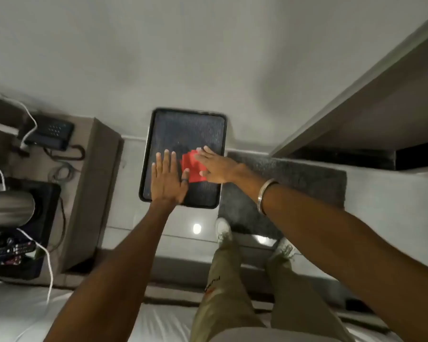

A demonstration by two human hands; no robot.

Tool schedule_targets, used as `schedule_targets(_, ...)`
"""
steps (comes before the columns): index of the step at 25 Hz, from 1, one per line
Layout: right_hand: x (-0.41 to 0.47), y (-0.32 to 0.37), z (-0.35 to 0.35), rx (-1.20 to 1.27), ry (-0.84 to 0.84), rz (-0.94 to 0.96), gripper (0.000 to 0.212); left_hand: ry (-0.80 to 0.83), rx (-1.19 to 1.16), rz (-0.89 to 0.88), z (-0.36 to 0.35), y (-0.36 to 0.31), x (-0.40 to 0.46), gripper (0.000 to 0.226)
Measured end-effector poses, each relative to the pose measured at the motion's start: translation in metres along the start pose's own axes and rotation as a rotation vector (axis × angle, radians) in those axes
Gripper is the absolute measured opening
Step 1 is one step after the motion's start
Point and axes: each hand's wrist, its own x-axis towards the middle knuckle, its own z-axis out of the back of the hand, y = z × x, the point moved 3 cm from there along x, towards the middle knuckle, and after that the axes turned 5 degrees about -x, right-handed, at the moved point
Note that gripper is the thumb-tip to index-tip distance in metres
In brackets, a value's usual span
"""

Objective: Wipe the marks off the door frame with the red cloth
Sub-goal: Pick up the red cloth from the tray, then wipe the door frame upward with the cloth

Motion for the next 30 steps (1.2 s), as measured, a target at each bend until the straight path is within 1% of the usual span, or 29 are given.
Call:
schedule_targets(2, 0.034, 0.003, -0.021, -0.07, -0.02, 0.015, 0.082, -0.002, 0.002, 0.014, -0.018, 0.024, 0.016, 0.071)
schedule_targets(5, 0.064, 0.014, -0.056, -0.278, -0.08, -0.08, 0.099, -0.007, -0.002, 0.012, -0.036, 0.043, 0.028, 0.068)
schedule_targets(6, 0.069, 0.02, -0.065, -0.321, -0.095, -0.122, 0.102, -0.012, -0.023, 0.007, -0.039, 0.043, 0.029, 0.066)
schedule_targets(7, 0.071, 0.025, -0.07, -0.35, -0.104, -0.164, 0.1, -0.021, -0.044, 0.0, -0.04, 0.041, 0.029, 0.065)
schedule_targets(8, 0.072, 0.03, -0.069, -0.362, -0.119, -0.195, 0.092, -0.037, -0.055, -0.02, -0.036, 0.036, 0.028, 0.064)
schedule_targets(10, 0.074, 0.031, -0.053, -0.34, -0.137, -0.238, 0.07, -0.061, -0.092, -0.052, -0.028, 0.022, 0.029, 0.061)
schedule_targets(11, 0.072, 0.029, -0.037, -0.253, -0.17, -0.249, 0.056, -0.085, -0.117, -0.08, -0.02, 0.012, 0.03, 0.059)
schedule_targets(12, 0.068, 0.027, -0.018, -0.079, -0.215, -0.255, 0.04, -0.116, -0.136, -0.112, -0.009, 0.001, 0.03, 0.059)
schedule_targets(13, 0.059, 0.024, 0.001, 0.139, -0.222, -0.294, 0.031, -0.149, -0.153, -0.142, 0.003, -0.008, 0.031, 0.059)
schedule_targets(15, 0.031, 0.011, 0.039, 0.628, -0.262, -0.458, 0.027, -0.221, -0.187, -0.202, 0.033, -0.031, 0.033, 0.058)
schedule_targets(16, 0.012, 0.005, 0.057, 0.939, -0.308, -0.539, 0.028, -0.257, -0.196, -0.232, 0.051, -0.045, 0.033, 0.058)
schedule_targets(17, -0.01, 0.004, 0.068, 1.288, -0.352, -0.566, 0.034, -0.287, -0.185, -0.272, 0.067, -0.059, 0.032, 0.058)
schedule_targets(18, -0.036, 0.003, 0.082, 1.614, -0.407, -0.519, 0.041, -0.31, -0.174, -0.32, 0.088, -0.078, 0.031, 0.057)
schedule_targets(19, -0.059, 0.002, 0.096, 1.88, -0.466, -0.417, 0.046, -0.327, -0.172, -0.359, 0.106, -0.095, 0.031, 0.057)
schedule_targets(20, -0.083, -0.001, 0.111, 2.1, -0.544, -0.301, 0.046, -0.34, -0.175, -0.394, 0.122, -0.112, 0.031, 0.059)
schedule_targets(21, -0.109, -0.005, 0.127, 2.254, -0.612, -0.204, 0.044, -0.364, -0.169, -0.442, 0.139, -0.132, 0.028, 0.061)
schedule_targets(23, -0.16, -0.012, 0.158, 2.439, -0.7, -0.057, 0.042, -0.428, -0.164, -0.558, 0.169, -0.175, 0.022, 0.062)
schedule_targets(25, -0.207, -0.021, 0.187, 2.506, -0.764, 0.054, 0.047, -0.517, -0.166, -0.678, 0.194, -0.22, 0.018, 0.06)
schedule_targets(28, -0.278, -0.035, 0.217, 2.44, -0.864, 0.222, 0.047, -0.645, -0.106, -0.892, 0.221, -0.298, 0.002, 0.06)
schedule_targets(30, -0.318, -0.047, 0.229, 2.382, -0.976, 0.247, 0.041, -0.707, -0.076, -1.003, 0.236, -0.345, -0.009, 0.06)
